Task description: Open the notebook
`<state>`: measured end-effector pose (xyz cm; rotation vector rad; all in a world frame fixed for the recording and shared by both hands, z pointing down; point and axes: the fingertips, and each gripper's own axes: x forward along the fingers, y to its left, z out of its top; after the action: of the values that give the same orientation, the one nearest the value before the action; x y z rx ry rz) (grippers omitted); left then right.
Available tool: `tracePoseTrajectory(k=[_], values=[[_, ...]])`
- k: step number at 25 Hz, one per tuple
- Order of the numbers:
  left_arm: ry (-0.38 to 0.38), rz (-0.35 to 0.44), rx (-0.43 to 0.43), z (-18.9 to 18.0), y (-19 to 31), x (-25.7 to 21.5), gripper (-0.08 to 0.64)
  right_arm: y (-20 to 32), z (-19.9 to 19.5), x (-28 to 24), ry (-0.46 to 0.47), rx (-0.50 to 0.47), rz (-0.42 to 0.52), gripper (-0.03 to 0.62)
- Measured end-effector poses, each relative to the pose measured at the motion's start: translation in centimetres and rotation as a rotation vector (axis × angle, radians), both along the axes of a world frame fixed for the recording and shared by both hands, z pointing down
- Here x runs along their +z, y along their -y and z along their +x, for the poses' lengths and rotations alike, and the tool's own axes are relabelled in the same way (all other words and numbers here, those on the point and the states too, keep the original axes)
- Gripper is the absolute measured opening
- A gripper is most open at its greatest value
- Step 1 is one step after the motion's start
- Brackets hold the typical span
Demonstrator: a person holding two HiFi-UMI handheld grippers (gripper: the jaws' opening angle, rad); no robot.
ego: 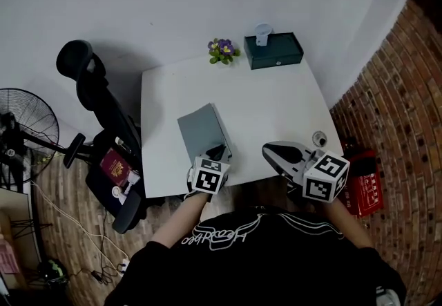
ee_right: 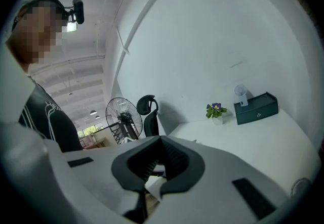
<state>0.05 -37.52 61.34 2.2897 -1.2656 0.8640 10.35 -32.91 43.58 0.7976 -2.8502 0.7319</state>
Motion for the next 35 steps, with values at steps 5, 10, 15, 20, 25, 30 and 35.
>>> tracePoseTrajectory(k=[5,10,15,20,25,30,35], values=[[-0.022,0.011,-0.019,-0.7,-0.3,-1.4,0.041,-1.0,-0.6,-1.3,-0.014,-0.005,0.019,0.002],[-0.030,0.051,-0.029,-1.8,-0.9,-3.2,0.038,-1.7,-1.6,-2.3,-0.001,-0.002,0.042,0.002],[-0.071,0.074,-0.067,-3.7,-1.7,-5.3,0.038,-2.1,-2.6,-2.7,0.019,0.005,0.048,0.002],[-0.065,0.119,-0.111,-6.2,-2.9,-7.5,0.037,-3.0,-4.4,-2.5,0.025,-0.022,0.038,0.002],[-0.083,0.145,-0.183,-9.8,-4.2,-8.6,0.037,-4.3,-7.4,-2.3,0.004,-0.074,0.049,0.002],[-0.088,0.154,-0.241,-13.0,-5.5,-8.5,0.037,-5.5,-9.7,-2.0,0.002,-0.105,0.042,0.002],[-0.104,0.146,-0.289,-15.9,-6.6,-8.1,0.037,-6.5,-11.7,-2.1,0.002,-0.120,0.047,0.002]])
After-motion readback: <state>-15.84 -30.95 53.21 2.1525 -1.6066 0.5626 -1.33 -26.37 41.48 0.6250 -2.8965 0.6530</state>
